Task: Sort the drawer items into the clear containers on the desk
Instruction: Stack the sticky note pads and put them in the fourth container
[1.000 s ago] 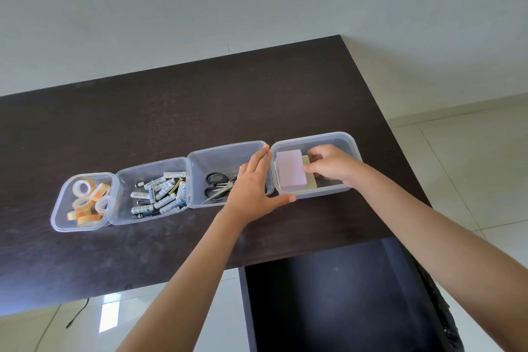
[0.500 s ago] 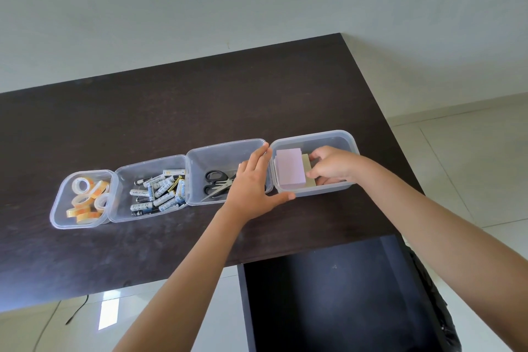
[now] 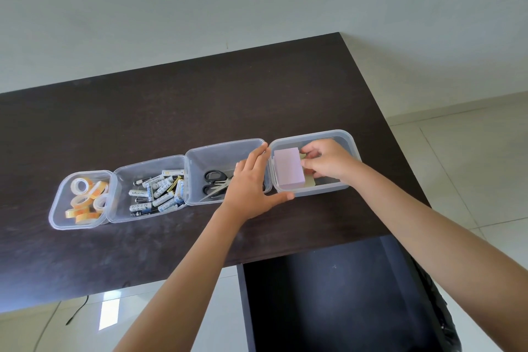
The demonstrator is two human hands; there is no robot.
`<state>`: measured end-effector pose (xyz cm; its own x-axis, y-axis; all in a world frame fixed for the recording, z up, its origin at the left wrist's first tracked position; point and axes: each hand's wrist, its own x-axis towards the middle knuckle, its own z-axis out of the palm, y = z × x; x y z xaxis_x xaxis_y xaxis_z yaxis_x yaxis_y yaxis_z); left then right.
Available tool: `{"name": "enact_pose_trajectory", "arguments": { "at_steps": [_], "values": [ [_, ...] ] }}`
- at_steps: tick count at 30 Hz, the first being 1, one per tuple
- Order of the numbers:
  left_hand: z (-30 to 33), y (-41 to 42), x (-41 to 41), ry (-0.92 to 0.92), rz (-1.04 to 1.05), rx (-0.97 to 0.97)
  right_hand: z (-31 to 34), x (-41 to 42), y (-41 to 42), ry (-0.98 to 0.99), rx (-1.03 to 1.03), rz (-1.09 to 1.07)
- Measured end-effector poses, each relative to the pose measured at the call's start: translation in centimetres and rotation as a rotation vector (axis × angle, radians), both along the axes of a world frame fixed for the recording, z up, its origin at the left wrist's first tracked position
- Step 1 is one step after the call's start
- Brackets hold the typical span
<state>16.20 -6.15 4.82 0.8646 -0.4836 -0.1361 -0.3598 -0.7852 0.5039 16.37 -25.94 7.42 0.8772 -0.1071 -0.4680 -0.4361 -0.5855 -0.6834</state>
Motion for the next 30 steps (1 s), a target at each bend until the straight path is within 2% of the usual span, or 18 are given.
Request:
{"name": "enact_pose_trajectory", "arguments": {
  "at_steps": [6,12,15,19,24,28,30],
  "values": [
    [0.0,0.0,0.1,0.016,0.005,0.0,-0.6,0.3,0.6,0.027,-0.006,0.055],
    [-0.1,0.0,0.1,0.01,0.003,-0.004,0.0,0.0,0.0,0.117,0.112,0.031],
    [-0.2,0.1,0.2,0.007,0.003,-0.003,0.0,-0.4,0.2,0.072,0.055,0.112],
    [-0.3,0.1,0.1,-0.004,0.003,-0.005,-0.3,-0.8,0.3,0.033,0.008,0.113],
    [0.1,-0.1,0.2,-0.043,-0.012,0.077,-0.5,-1.4,0.6,-0.051,-0.102,0.159],
    [0.7,-0.9,-0.5,-0.078,-0.018,0.191,-0.9,-2.3,0.5,-0.133,-0.173,0.067],
    [1.0,-1.0,-1.3,-0.082,-0.009,0.151,-0.8,-3.3,0.5,-0.295,-0.182,-0.019]
  ]
}}
